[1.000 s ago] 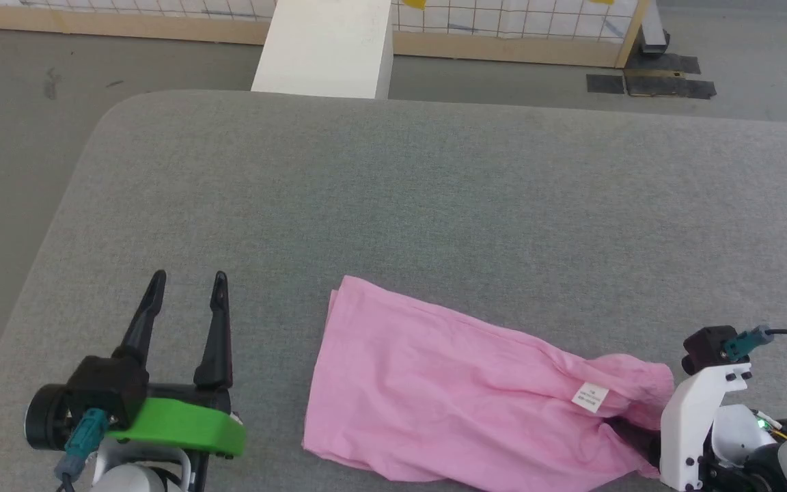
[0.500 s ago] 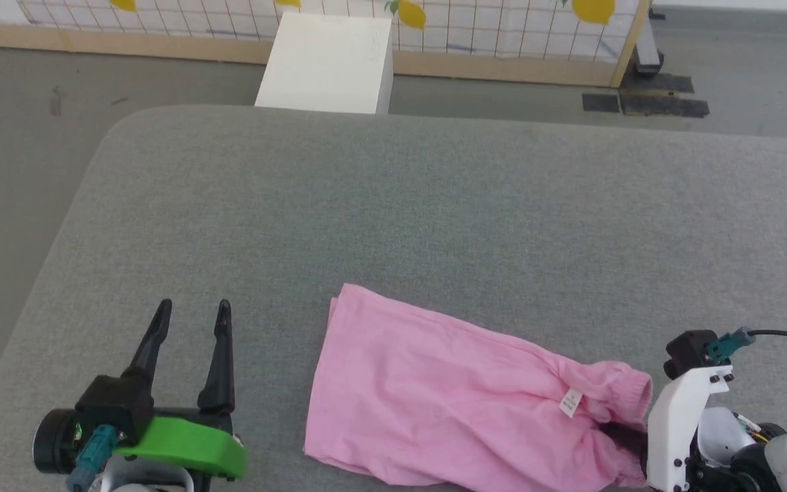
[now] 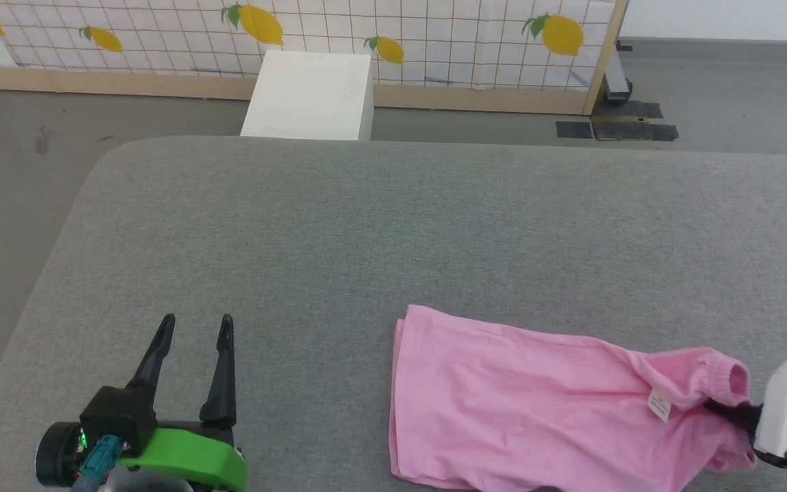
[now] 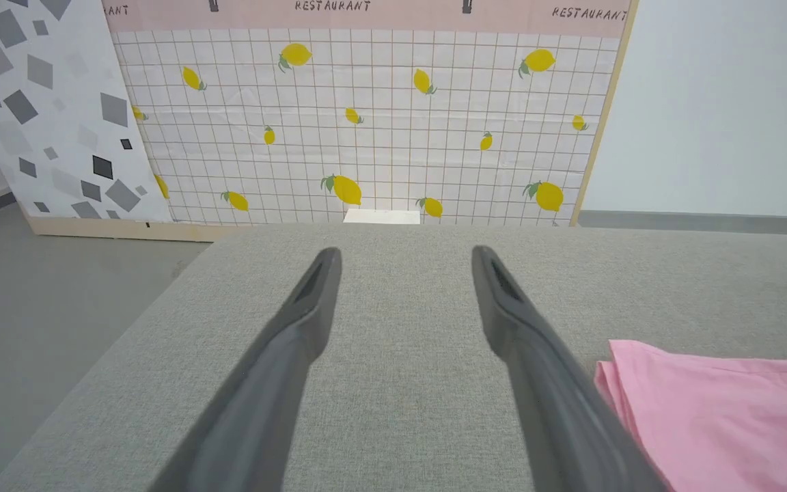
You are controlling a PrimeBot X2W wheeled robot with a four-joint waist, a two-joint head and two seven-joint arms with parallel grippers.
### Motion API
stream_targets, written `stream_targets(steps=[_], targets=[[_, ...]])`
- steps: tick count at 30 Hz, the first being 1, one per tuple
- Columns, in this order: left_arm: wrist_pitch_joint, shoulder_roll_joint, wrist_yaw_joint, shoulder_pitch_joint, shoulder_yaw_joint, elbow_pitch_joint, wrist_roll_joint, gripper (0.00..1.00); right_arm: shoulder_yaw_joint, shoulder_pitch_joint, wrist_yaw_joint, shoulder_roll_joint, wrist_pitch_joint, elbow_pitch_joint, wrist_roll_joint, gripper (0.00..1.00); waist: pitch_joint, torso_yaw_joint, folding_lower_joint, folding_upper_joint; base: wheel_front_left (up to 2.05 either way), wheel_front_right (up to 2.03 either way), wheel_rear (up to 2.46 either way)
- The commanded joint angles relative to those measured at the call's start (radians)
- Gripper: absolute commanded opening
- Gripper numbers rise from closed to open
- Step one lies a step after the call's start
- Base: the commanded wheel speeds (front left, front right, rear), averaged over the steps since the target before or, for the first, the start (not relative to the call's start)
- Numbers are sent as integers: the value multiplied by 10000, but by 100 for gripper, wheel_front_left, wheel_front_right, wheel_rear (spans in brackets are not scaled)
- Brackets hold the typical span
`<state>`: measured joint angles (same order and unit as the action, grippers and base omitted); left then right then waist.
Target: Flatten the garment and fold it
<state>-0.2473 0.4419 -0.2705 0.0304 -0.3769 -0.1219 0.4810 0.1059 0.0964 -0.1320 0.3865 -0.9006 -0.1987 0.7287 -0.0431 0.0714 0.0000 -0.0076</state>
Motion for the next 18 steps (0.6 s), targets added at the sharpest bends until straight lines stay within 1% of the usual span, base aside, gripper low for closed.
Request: stream_targets(steps=[1, 2, 6, 10, 14, 18], targets=[[34, 84, -19, 110, 11, -6, -18, 100, 242, 4, 13, -153, -355, -112, 216, 0, 4, -50, 0, 76, 0, 0, 0], [39, 94, -11, 110, 8, 0, -9, 100, 431, 41, 13, -265, -637, -169, 347, 0, 4, -71, 0, 76, 0, 0, 0], [67, 105, 26, 62, -37, 47, 15, 100, 1103, 265, 13, -1048, -1964, -279, 1183, 0, -5, -100, 0, 76, 0, 0, 0], [87, 88, 60, -26, -90, 93, 30, 100, 1689, 501, 13, -2174, -2904, -187, 2300, 0, -50, -54, 0, 76, 0, 0, 0], [86, 35, 94, -162, -144, 131, 33, 100, 1865, 717, 13, -2880, -3366, 208, 2831, 0, -199, 74, 0, 76, 0, 0, 0], [64, -37, 120, -304, -173, 170, 34, 100, 1610, 1021, 13, -3227, -3420, 432, 3032, 0, -382, 211, 0, 76, 0, 0, 0]])
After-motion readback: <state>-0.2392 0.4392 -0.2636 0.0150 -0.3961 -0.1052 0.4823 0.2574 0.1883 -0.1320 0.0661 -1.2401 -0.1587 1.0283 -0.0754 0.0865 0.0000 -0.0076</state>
